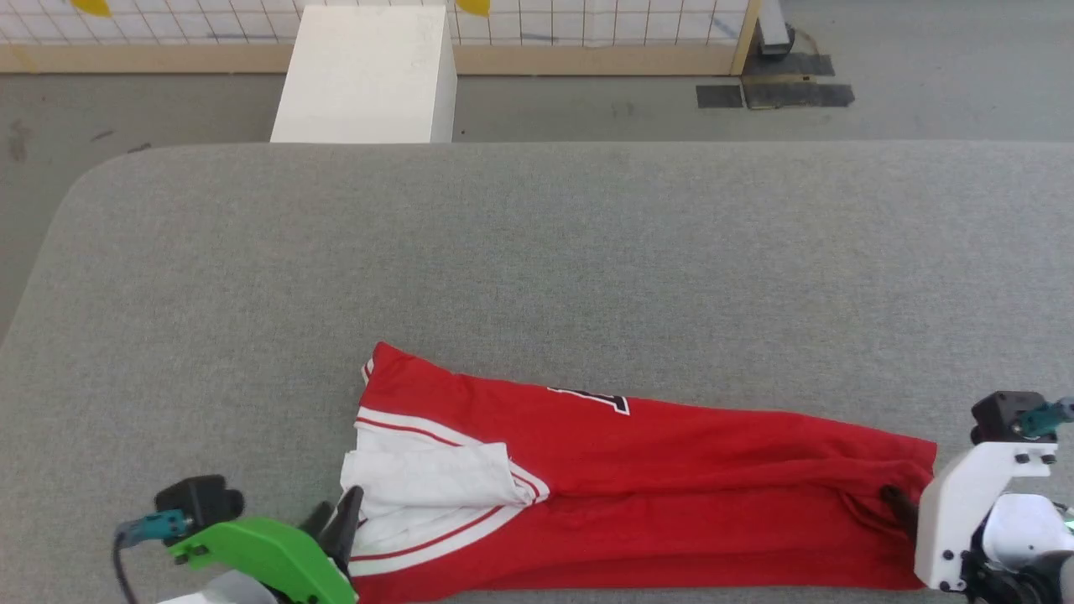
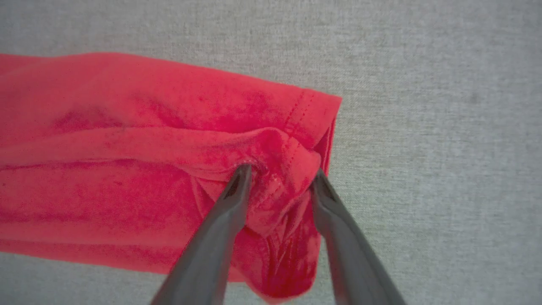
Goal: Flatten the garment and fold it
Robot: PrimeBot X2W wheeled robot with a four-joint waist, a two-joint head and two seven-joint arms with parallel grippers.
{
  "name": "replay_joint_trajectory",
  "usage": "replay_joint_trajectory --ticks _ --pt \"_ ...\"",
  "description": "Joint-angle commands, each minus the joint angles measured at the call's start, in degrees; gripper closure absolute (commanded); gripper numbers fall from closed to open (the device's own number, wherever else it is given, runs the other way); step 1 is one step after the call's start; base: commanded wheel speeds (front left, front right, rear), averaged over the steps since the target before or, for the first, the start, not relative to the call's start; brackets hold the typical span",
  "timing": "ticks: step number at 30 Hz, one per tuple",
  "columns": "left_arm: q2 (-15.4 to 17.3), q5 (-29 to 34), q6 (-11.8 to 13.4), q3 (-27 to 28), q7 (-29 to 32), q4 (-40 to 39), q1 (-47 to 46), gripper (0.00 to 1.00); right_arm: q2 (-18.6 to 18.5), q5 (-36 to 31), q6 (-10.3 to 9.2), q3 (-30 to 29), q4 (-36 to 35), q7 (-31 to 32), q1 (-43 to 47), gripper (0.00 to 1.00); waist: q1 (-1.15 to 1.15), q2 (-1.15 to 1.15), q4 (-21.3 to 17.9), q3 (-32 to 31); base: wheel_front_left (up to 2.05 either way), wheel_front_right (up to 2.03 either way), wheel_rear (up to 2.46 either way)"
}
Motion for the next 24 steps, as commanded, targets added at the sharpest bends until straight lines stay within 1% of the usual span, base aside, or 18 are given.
replay_joint_trajectory --ticks 1,6,7,8,10,12,15,17,20,24 --pt "0.54 -0.37 0.69 0.98 -0.29 -0.43 1.12 0.00 0.00 0.57 -0.10 -0.59 -1.08 -0.42 0.89 0.00 0.00 0.00 -0.29 -0.73 0.00 0.00 0.00" --pt "2.81 0.92 2.23 5.17 -3.14 -5.63 0.29 0.00 0.51 4.19 -0.10 -4.26 -6.59 0.30 2.12 0.00 0.00 0.00 -0.27 -2.11 0.00 0.00 0.00" --pt "4.21 3.13 1.91 6.18 -5.23 -7.32 -1.37 0.00 0.37 5.27 -0.10 -6.25 -8.46 0.82 2.03 0.00 0.00 0.00 -0.08 -2.33 0.00 0.00 0.00" --pt "4.93 4.58 1.46 6.32 -6.45 -7.77 -2.28 0.00 0.27 5.50 -0.10 -7.11 -9.02 1.01 1.82 0.00 0.00 0.00 -0.03 -2.45 0.00 0.00 0.00" --pt "5.91 8.00 -0.26 6.28 -10.29 -8.28 -4.48 0.00 -0.19 5.72 -0.10 -8.30 -9.38 1.83 1.35 0.00 0.00 0.00 0.02 -2.59 0.00 0.00 0.00" --pt "6.67 12.11 -2.52 5.33 -14.85 -7.78 -6.59 0.00 -0.59 5.45 -0.10 -9.04 -8.64 2.50 0.76 0.00 0.00 0.00 0.16 -2.26 0.00 0.00 0.00" --pt "6.26 17.57 -4.86 4.01 -22.70 -5.30 -8.53 0.00 -1.59 4.19 -0.10 -7.72 -5.99 3.62 0.15 0.00 0.00 0.00 0.14 -1.37 0.00 0.00 0.00" --pt "5.48 20.20 -6.17 3.41 -25.39 -3.77 -9.25 0.00 -1.81 3.69 -0.10 -5.92 -3.65 4.16 -0.13 0.00 0.00 0.00 0.09 -0.70 0.00 0.00 0.00" --pt "3.74 23.91 -7.45 3.82 -26.79 -2.77 -9.88 0.00 -1.22 3.52 -0.10 -3.98 -0.81 3.78 -1.00 0.00 0.00 0.00 0.26 0.31 0.00 0.00 0.00" --pt "-0.05 28.18 -8.97 6.95 -26.98 -3.75 -9.80 0.00 0.16 4.61 -0.10 -1.57 2.36 3.40 -2.30 0.00 0.00 0.00 0.43 1.68 0.00 0.00 0.00"
